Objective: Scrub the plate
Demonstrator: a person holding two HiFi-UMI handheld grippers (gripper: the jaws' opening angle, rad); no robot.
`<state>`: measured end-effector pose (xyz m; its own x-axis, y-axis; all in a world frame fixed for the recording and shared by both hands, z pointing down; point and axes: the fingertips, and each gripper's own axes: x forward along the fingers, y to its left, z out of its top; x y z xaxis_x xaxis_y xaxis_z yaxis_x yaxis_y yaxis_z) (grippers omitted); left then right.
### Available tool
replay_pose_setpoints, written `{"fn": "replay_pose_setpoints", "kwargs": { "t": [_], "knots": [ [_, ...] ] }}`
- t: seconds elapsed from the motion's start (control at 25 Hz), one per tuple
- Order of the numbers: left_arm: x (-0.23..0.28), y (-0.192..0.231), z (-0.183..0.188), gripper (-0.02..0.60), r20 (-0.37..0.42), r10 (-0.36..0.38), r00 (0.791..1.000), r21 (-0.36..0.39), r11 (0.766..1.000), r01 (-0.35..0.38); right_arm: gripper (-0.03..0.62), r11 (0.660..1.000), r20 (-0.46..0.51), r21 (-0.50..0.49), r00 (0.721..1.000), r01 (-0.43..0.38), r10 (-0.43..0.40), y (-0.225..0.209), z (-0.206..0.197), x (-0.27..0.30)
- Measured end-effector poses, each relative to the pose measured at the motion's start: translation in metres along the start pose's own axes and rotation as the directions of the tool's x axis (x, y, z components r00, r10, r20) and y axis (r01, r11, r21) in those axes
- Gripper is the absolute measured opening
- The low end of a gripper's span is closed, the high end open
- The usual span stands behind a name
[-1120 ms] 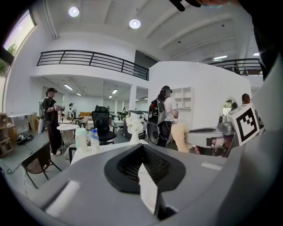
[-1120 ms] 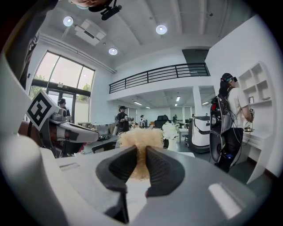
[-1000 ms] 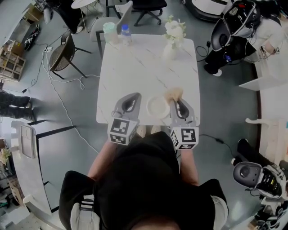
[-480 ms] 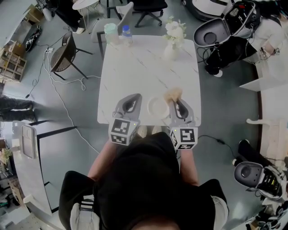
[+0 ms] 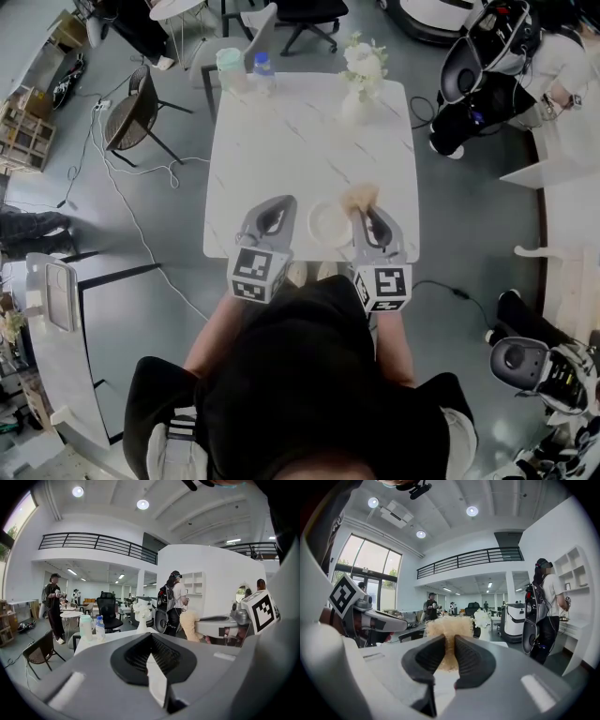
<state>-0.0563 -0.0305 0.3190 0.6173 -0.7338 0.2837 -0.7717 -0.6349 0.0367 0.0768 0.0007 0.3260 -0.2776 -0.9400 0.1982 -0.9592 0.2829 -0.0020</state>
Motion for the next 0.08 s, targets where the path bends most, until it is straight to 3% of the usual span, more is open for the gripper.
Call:
{"fn": "replay_pose_setpoints", "kwargs": {
  "t": [0.08],
  "knots": [
    [0.0006,0.0006,-0.0012,0.008,-0.001,0.002,1.0,-0.003,1.0,-0.002,0.061,1.0,-0.002,0.001,1.0,0.0,0.0,0.0005,-0.0017,0.0006]
  ]
}}
